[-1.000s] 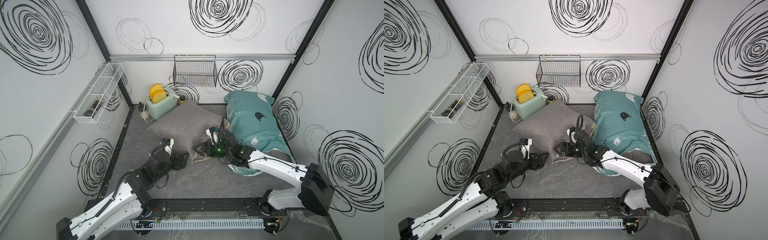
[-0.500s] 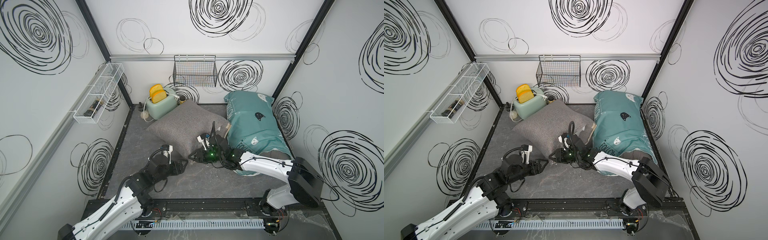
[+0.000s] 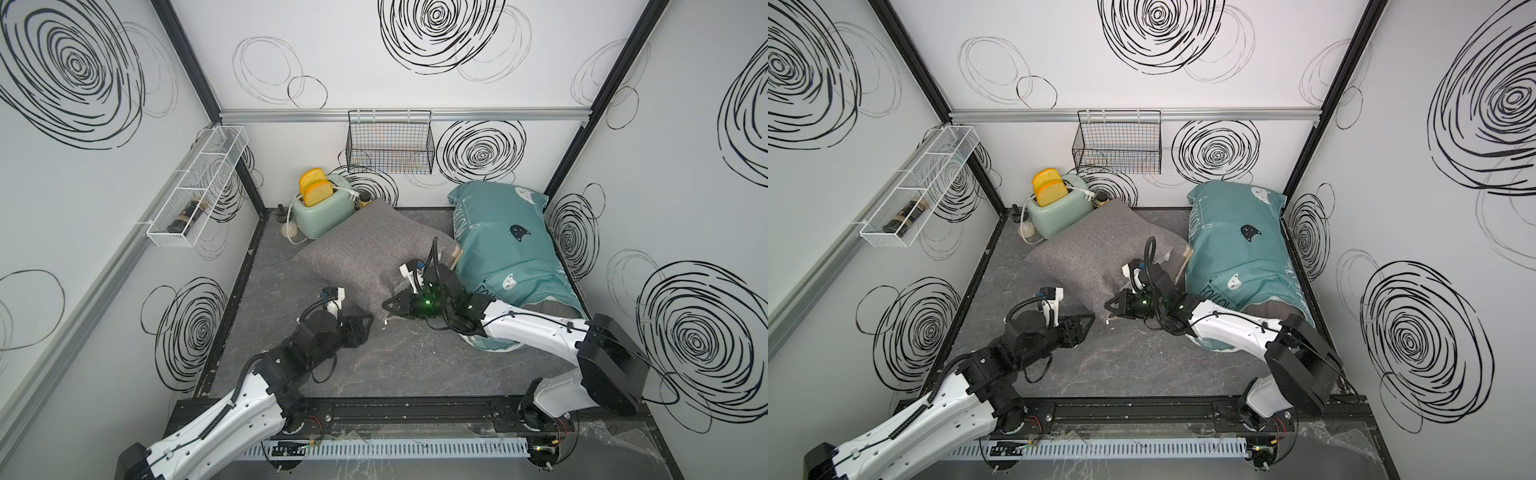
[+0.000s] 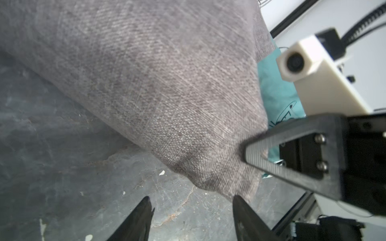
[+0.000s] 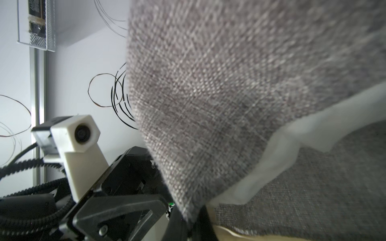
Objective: Zip up pillowcases
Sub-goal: Adjust the pillowcase at the center of the board.
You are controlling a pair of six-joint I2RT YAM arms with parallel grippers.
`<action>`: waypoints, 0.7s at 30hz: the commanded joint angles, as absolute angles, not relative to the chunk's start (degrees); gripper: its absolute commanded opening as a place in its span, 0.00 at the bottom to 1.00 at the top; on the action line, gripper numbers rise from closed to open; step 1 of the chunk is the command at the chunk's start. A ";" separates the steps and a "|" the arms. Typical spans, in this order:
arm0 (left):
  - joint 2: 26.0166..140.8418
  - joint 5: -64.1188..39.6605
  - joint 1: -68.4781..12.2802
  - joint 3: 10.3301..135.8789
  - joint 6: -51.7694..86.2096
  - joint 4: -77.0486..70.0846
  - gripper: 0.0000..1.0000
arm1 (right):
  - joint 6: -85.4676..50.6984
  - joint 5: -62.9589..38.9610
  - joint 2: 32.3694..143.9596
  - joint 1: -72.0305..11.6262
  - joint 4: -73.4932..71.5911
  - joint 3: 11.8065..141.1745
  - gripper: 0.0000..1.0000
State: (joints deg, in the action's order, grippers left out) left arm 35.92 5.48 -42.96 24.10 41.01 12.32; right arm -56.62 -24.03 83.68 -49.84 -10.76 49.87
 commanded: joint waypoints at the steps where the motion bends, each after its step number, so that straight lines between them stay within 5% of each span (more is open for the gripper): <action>1: 37.85 21.31 -50.01 28.23 30.19 10.61 0.68 | -56.89 -25.31 81.23 -47.24 -11.43 51.16 0.00; 5: 40.24 38.00 -62.00 28.22 17.42 5.65 0.69 | -54.26 -26.05 80.42 -45.35 -8.57 52.86 0.00; 10: 40.44 44.84 -70.17 21.20 -2.59 -10.65 0.67 | -53.16 -28.15 79.98 -43.46 -7.99 53.47 0.00; 18: 38.37 22.53 -57.53 17.24 -8.67 -20.19 0.70 | -52.65 -30.47 80.24 -42.71 -7.98 53.68 0.00; 21: 44.22 21.58 -56.31 17.45 -11.14 -22.44 0.72 | -52.34 -30.41 80.11 -42.71 -7.92 53.61 0.00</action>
